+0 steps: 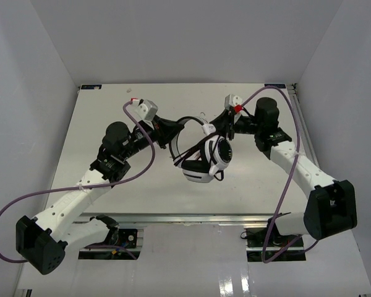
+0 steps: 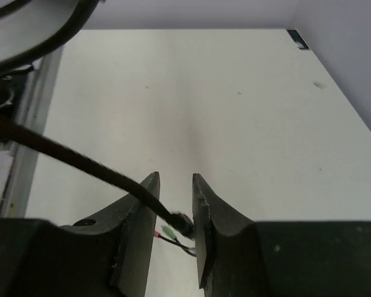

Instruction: Wrap the headphones

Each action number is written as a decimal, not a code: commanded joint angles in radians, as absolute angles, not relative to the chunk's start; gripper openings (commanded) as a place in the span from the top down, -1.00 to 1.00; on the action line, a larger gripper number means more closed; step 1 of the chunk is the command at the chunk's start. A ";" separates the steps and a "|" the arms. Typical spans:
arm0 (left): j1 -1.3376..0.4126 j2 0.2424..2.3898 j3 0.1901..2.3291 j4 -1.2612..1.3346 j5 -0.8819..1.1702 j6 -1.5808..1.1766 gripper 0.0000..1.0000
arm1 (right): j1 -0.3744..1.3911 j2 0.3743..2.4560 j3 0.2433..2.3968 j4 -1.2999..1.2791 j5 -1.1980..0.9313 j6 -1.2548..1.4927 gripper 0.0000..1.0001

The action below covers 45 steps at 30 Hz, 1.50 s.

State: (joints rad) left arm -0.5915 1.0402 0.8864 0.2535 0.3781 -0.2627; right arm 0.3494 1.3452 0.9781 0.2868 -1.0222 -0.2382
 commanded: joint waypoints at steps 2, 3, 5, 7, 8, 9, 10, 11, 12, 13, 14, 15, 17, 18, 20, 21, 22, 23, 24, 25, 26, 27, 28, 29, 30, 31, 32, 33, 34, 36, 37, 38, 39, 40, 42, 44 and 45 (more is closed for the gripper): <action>-0.595 1.136 1.130 0.500 0.409 -0.570 1.00 | 0.386 1.417 0.843 1.211 -1.291 0.627 0.16; -0.597 1.156 1.168 0.497 0.397 -0.582 1.00 | 0.396 1.431 0.855 1.216 -1.285 0.638 0.15; -0.597 1.186 1.191 0.491 0.381 -0.594 1.00 | 0.416 1.439 0.867 1.237 -1.265 0.662 0.14; -0.598 1.217 1.242 0.466 0.336 -0.601 1.00 | 0.445 1.446 0.865 1.276 -1.250 0.699 0.12; -0.598 1.223 1.257 0.456 0.307 -0.594 1.00 | 0.459 1.440 0.854 1.266 -1.239 0.691 0.14; -0.598 1.224 1.263 0.447 0.268 -0.588 1.00 | 0.469 1.429 0.839 1.242 -1.228 0.664 0.20; -0.597 1.221 1.262 0.440 0.220 -0.584 1.00 | 0.476 1.414 0.822 1.208 -1.219 0.622 0.30; -0.597 1.217 1.256 0.438 0.169 -0.581 1.00 | 0.482 1.398 0.804 1.170 -1.204 0.584 0.42; -0.598 1.208 1.241 0.443 0.111 -0.580 1.00 | 0.482 1.381 0.785 1.122 -1.179 0.558 0.57; -0.598 1.199 1.227 0.449 0.052 -0.578 1.00 | 0.482 1.363 0.765 1.074 -1.153 0.531 0.72; -0.598 1.192 1.219 0.444 0.012 -0.585 1.00 | 0.481 1.346 0.748 1.052 -1.123 0.507 0.81; -0.599 1.188 1.214 0.419 -0.089 -0.598 1.00 | 0.481 1.329 0.739 0.996 -1.097 0.480 0.84; -0.600 1.193 1.212 0.358 -0.298 -0.648 1.00 | 0.482 1.295 0.733 0.887 -1.040 0.429 0.85; -0.600 1.206 1.221 0.322 -0.377 -0.673 1.00 | 0.482 1.278 0.731 0.845 -1.009 0.407 0.85; -0.600 1.250 1.261 0.220 -0.553 -0.698 1.00 | 0.487 1.251 0.744 0.684 -0.945 0.332 0.85; -0.600 1.282 1.284 0.176 -0.601 -0.710 1.00 | 0.490 1.242 0.765 0.574 -0.903 0.266 0.85; -0.600 1.312 1.300 0.147 -0.622 -0.711 1.00 | 0.494 1.238 0.791 0.482 -0.857 0.203 0.85; -0.600 1.364 1.314 0.114 -0.637 -0.700 1.00 | 0.498 1.235 0.824 0.412 -0.779 0.136 0.85; -0.600 1.410 1.326 0.087 -0.648 -0.686 1.00 | 0.500 1.233 0.847 0.357 -0.717 0.087 0.85; -0.601 1.444 1.332 0.069 -0.653 -0.670 1.00 | 0.500 1.233 0.850 0.329 -0.686 0.072 0.85; -0.601 1.478 1.337 0.052 -0.656 -0.653 1.00 | 0.500 1.234 0.852 0.303 -0.657 0.058 0.85; -0.603 1.508 1.337 0.036 -0.658 -0.634 1.00 | 0.500 1.240 0.842 0.301 -0.654 0.049 0.85; -0.607 1.530 1.327 0.022 -0.655 -0.627 1.00 | 0.500 1.248 0.834 0.301 -0.654 0.040 0.85; -0.609 1.549 1.313 0.010 -0.647 -0.628 1.00 | 0.500 1.264 0.823 0.303 -0.659 0.035 0.84; -0.609 1.573 1.301 0.005 -0.635 -0.626 1.00 | 0.500 1.288 0.808 0.308 -0.667 0.032 0.83; -0.611 1.586 1.282 0.002 -0.619 -0.628 1.00 | 0.500 1.305 0.796 0.321 -0.681 0.028 0.81; -0.612 1.600 1.258 -0.012 -0.594 -0.636 1.00 | 0.499 1.331 0.784 0.337 -0.703 0.027 0.79; -0.612 1.619 1.245 -0.042 -0.581 -0.649 1.00 | 0.500 1.374 0.771 0.345 -0.719 0.023 0.80; -0.612 1.627 1.222 -0.049 -0.550 -0.651 1.00 | 0.500 1.417 0.765 0.364 -0.750 0.022 0.80; -0.614 1.665 1.197 -0.067 -0.519 -0.663 1.00 | 0.500 1.470 0.754 0.397 -0.791 0.030 0.79; -0.615 1.677 1.184 -0.073 -0.505 -0.668 1.00 | 0.500 1.494 0.753 0.420 -0.812 0.037 0.78; -0.615 1.683 1.171 -0.077 -0.496 -0.671 1.00 | 0.500 1.515 0.758 0.433 -0.824 0.043 0.76; -0.616 1.696 1.163 -0.079 -0.487 -0.671 1.00 | 0.499 1.533 0.768 0.439 -0.847 0.053 0.73; -0.617 1.709 1.157 -0.080 -0.478 -0.670 1.00 | 0.499 1.552 0.778 0.443 -0.871 0.063 0.69; -0.617 1.732 1.154 -0.086 -0.450 -0.665 1.00 | 0.496 1.585 0.796 0.452 -0.897 0.080 0.61; -0.620 1.759 1.158 -0.101 -0.424 -0.660 1.00 | 0.495 1.614 0.799 0.487 -0.954 0.136 0.45; -0.621 1.769 1.156 -0.103 -0.408 -0.660 1.00 | 0.493 1.619 0.797 0.520 -0.978 0.149 0.35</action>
State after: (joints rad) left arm -0.6158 1.7736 1.1391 -0.1561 -0.4816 -0.6268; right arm 0.4942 1.5972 0.7513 0.3752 -0.8357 0.0809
